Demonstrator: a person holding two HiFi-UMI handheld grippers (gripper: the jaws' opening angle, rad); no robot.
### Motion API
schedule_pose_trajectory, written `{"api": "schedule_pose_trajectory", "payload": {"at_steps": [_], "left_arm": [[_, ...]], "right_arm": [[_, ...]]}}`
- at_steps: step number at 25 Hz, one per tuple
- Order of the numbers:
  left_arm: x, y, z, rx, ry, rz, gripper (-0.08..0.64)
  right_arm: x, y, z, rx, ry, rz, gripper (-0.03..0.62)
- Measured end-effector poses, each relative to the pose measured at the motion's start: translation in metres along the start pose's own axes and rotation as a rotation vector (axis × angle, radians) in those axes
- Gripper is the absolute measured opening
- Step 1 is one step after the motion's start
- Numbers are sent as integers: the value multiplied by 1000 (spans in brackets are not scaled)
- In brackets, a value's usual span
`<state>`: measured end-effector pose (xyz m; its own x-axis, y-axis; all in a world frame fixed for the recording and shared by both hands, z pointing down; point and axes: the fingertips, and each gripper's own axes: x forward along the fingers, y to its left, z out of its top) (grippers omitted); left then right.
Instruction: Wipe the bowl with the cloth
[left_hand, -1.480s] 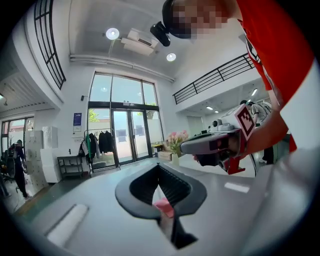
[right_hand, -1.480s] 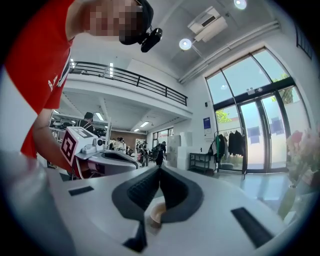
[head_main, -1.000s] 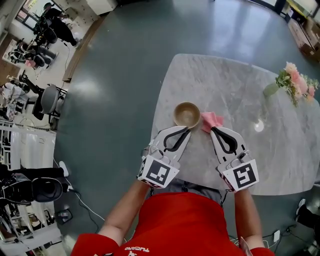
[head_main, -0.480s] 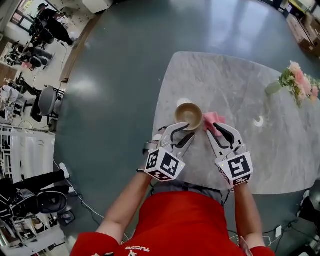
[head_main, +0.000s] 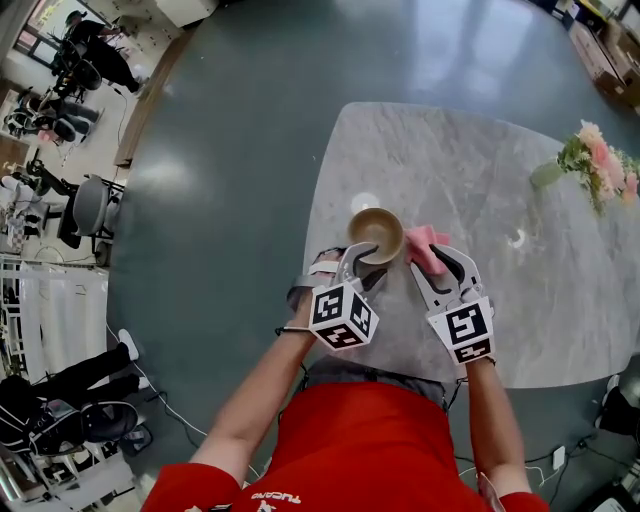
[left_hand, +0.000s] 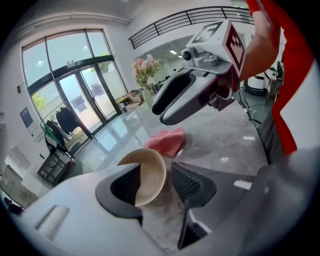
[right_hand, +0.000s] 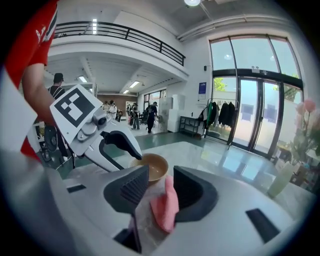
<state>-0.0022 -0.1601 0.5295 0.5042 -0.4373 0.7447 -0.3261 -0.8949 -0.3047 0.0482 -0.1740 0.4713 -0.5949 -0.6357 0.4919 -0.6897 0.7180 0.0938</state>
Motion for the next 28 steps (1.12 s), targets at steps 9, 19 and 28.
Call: {"api": "schedule_pose_trajectory", "payload": {"at_steps": [9, 19, 28], "left_arm": [[27, -5, -27, 52, 137, -60, 176], [40, -5, -35, 131, 202, -73, 175], [45, -7, -39, 165, 220, -93, 151]], "right_arm": [[25, -7, -36, -110, 181, -14, 153], [38, -16, -65, -89, 288, -23, 156], [46, -18, -76, -54, 328, -20, 156]]}}
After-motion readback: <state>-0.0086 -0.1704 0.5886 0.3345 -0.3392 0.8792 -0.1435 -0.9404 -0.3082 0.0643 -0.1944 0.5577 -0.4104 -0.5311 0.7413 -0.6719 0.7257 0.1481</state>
